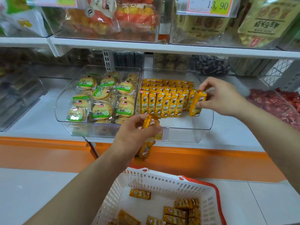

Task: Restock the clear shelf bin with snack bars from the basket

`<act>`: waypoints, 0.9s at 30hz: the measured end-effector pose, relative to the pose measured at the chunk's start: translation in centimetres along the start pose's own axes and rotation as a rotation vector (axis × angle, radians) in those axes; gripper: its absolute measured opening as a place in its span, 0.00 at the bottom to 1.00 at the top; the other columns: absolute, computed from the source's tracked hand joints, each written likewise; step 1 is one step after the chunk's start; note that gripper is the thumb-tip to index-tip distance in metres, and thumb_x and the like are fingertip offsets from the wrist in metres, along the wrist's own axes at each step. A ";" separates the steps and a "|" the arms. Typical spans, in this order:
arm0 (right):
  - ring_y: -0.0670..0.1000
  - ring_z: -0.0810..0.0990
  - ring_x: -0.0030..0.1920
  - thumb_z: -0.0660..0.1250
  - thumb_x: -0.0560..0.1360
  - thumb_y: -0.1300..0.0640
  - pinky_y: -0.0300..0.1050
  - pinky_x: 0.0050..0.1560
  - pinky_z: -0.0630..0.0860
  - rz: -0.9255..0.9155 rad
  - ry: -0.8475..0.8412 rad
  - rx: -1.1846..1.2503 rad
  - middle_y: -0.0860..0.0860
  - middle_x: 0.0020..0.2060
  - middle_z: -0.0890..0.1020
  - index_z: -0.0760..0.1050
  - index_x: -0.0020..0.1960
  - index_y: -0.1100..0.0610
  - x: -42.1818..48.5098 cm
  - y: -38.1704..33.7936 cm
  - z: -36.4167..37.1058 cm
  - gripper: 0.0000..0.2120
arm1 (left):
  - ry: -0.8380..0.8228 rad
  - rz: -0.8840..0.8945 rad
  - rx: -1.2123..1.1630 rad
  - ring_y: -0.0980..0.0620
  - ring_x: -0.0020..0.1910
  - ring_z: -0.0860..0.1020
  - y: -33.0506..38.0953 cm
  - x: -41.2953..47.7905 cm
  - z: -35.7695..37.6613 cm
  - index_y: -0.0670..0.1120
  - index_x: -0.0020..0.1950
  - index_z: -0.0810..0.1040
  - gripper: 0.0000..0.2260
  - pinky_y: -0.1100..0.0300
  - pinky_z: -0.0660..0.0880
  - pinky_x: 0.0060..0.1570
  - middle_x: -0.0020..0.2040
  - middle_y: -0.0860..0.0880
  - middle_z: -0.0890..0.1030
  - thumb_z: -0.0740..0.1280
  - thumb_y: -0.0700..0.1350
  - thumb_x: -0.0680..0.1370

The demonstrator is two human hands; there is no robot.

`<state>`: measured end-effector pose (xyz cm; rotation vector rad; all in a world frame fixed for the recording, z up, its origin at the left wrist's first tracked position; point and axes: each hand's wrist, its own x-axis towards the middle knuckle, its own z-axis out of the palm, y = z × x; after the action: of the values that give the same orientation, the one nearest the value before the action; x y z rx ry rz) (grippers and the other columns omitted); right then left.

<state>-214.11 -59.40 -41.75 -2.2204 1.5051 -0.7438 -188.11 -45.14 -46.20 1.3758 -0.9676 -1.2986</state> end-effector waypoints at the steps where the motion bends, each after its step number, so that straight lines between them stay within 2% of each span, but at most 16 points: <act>1: 0.56 0.82 0.41 0.82 0.62 0.57 0.50 0.46 0.78 -0.005 -0.006 -0.129 0.49 0.40 0.81 0.73 0.44 0.47 1.3 0.7 0.1 0.20 | 0.001 0.014 0.009 0.44 0.49 0.86 0.0 0.1 -0.1 0.52 0.53 0.85 0.10 0.44 0.83 0.52 0.50 0.45 0.86 0.78 0.44 0.72; 3: 0.56 0.81 0.47 0.82 0.63 0.53 0.48 0.47 0.76 -0.031 -0.060 -0.368 0.48 0.41 0.80 0.75 0.47 0.48 3.7 1.8 0.5 0.19 | -0.006 0.030 0.015 0.46 0.48 0.86 -0.1 0.4 -0.4 0.51 0.57 0.84 0.14 0.46 0.83 0.51 0.50 0.44 0.86 0.78 0.46 0.72; 5: 0.55 0.79 0.52 0.80 0.65 0.49 0.49 0.49 0.76 -0.033 -0.133 -0.531 0.48 0.48 0.81 0.76 0.54 0.48 5.9 2.4 1.1 0.21 | -0.019 0.042 0.037 0.49 0.46 0.87 -0.1 0.5 -0.6 0.50 0.60 0.83 0.20 0.52 0.83 0.47 0.50 0.45 0.86 0.78 0.51 0.69; 7: 0.54 0.78 0.50 0.78 0.67 0.50 0.47 0.47 0.75 -0.031 -0.217 -0.617 0.48 0.51 0.80 0.75 0.58 0.48 7.9 2.7 1.8 0.22 | -0.014 0.047 0.049 0.50 0.45 0.87 -0.2 0.7 -0.6 0.50 0.63 0.82 0.23 0.54 0.83 0.47 0.49 0.45 0.86 0.77 0.53 0.69; 9: 0.53 0.76 0.47 0.77 0.68 0.51 0.45 0.43 0.72 -0.007 -0.298 -0.692 0.49 0.49 0.79 0.73 0.54 0.48 9.5 2.7 2.7 0.19 | 0.006 0.047 0.060 0.49 0.48 0.86 -0.4 1.1 -0.6 0.51 0.62 0.82 0.21 0.49 0.83 0.53 0.49 0.46 0.86 0.78 0.52 0.70; 12: 0.54 0.75 0.44 0.78 0.68 0.53 0.44 0.41 0.70 0.029 -0.370 -0.777 0.52 0.47 0.78 0.72 0.50 0.51 10.6 2.7 3.9 0.17 | 0.016 0.045 0.072 0.48 0.52 0.86 -0.8 1.6 -0.6 0.55 0.56 0.83 0.13 0.42 0.80 0.59 0.47 0.50 0.87 0.78 0.51 0.72; 14: 0.53 0.76 0.44 0.79 0.68 0.52 0.44 0.39 0.70 0.015 -0.365 -0.825 0.52 0.45 0.78 0.75 0.52 0.53 10.8 3.1 4.5 0.18 | 0.013 0.047 0.080 0.48 0.52 0.85 -0.9 1.8 -0.4 0.54 0.56 0.84 0.14 0.41 0.80 0.59 0.47 0.51 0.87 0.79 0.51 0.71; 16: 0.53 0.76 0.44 0.79 0.68 0.51 0.43 0.39 0.69 0.003 -0.334 -0.823 0.52 0.47 0.78 0.76 0.55 0.53 10.4 3.1 4.5 0.19 | 0.020 0.045 0.087 0.48 0.52 0.86 -1.0 1.9 -0.1 0.53 0.56 0.84 0.19 0.41 0.81 0.59 0.48 0.51 0.87 0.80 0.55 0.67; 19: 0.54 0.78 0.49 0.78 0.68 0.47 0.46 0.45 0.74 0.000 -0.251 -0.734 0.51 0.52 0.80 0.77 0.59 0.50 8.9 2.3 3.2 0.22 | 0.019 0.054 0.092 0.47 0.56 0.84 -1.1 1.9 0.1 0.52 0.61 0.83 0.30 0.41 0.80 0.60 0.52 0.50 0.86 0.78 0.61 0.62; 21: 0.54 0.79 0.51 0.78 0.68 0.45 0.48 0.49 0.76 -0.059 -0.135 -0.639 0.49 0.53 0.82 0.78 0.55 0.47 6.5 1.3 1.9 0.19 | 0.026 0.048 0.062 0.47 0.56 0.85 -1.4 1.8 0.0 0.51 0.63 0.81 0.34 0.43 0.81 0.58 0.54 0.49 0.86 0.79 0.61 0.60; 24: 0.48 0.79 0.43 0.79 0.67 0.48 0.47 0.46 0.77 -0.127 -0.063 -0.180 0.45 0.45 0.83 0.79 0.44 0.46 1.1 -0.6 1.0 0.11 | 0.014 0.051 0.004 0.48 0.49 0.87 -1.5 1.4 0.3 0.46 0.61 0.78 0.28 0.48 0.83 0.49 0.50 0.48 0.87 0.83 0.54 0.65; 27: 0.43 0.80 0.39 0.77 0.72 0.55 0.35 0.40 0.75 -0.106 -0.156 0.320 0.43 0.41 0.83 0.81 0.46 0.49 -4.3 -2.8 2.5 0.06 | -0.011 0.071 0.012 0.47 0.45 0.88 -1.4 0.6 1.4 0.44 0.58 0.76 0.27 0.51 0.82 0.45 0.48 0.47 0.88 0.81 0.54 0.66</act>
<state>-211.75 -54.36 -43.13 -2.0729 1.1157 -0.7632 -189.49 -45.63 -47.67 1.3325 -1.0240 -1.2503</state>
